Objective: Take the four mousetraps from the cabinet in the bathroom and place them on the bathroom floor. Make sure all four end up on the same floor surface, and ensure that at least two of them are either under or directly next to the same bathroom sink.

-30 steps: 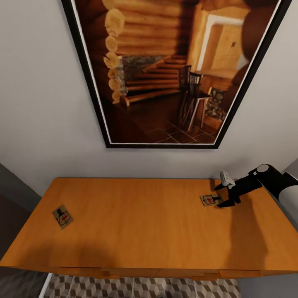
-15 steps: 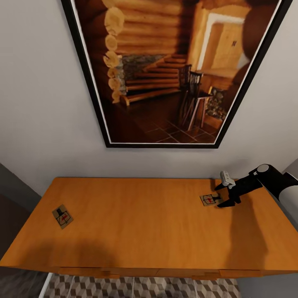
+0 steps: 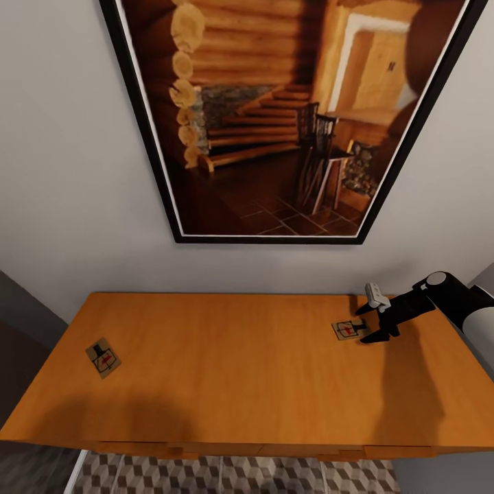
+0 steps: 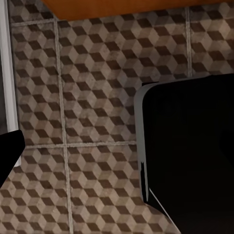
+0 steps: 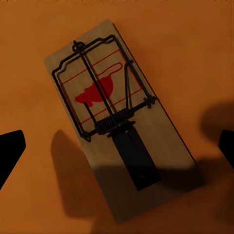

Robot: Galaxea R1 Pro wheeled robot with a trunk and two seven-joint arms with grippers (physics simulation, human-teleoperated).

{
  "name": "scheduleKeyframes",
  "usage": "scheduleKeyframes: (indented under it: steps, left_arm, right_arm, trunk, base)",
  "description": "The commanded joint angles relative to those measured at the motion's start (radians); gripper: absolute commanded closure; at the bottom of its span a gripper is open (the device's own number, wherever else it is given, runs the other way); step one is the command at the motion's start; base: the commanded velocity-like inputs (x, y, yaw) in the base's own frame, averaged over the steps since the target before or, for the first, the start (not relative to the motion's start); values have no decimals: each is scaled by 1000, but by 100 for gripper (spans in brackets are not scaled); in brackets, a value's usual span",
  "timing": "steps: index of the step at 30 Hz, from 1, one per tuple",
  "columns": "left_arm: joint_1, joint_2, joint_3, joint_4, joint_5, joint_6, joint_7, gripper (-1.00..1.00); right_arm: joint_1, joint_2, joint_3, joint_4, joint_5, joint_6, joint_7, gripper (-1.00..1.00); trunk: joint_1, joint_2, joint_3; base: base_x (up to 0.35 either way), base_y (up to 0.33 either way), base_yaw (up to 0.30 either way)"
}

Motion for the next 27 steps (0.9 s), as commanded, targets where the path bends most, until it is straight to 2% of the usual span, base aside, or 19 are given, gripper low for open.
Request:
scheduleKeyframes:
  steps: [1,27]
  left_arm:
    - [-2,-1,-9,4,3,-5,4,-100]
    - [-2,-1,-9,4,3,-5,4,-100]
  right_arm:
    - [1,1,2,-1,10,-12,-1,-100]
    - [1,-1,2,-1,10,-13,-1,-100]
  trunk:
    - [1,-1,-2]
    - [1,-1,-3]
  base:
    - [0,0,0]
    - [0,0,0]
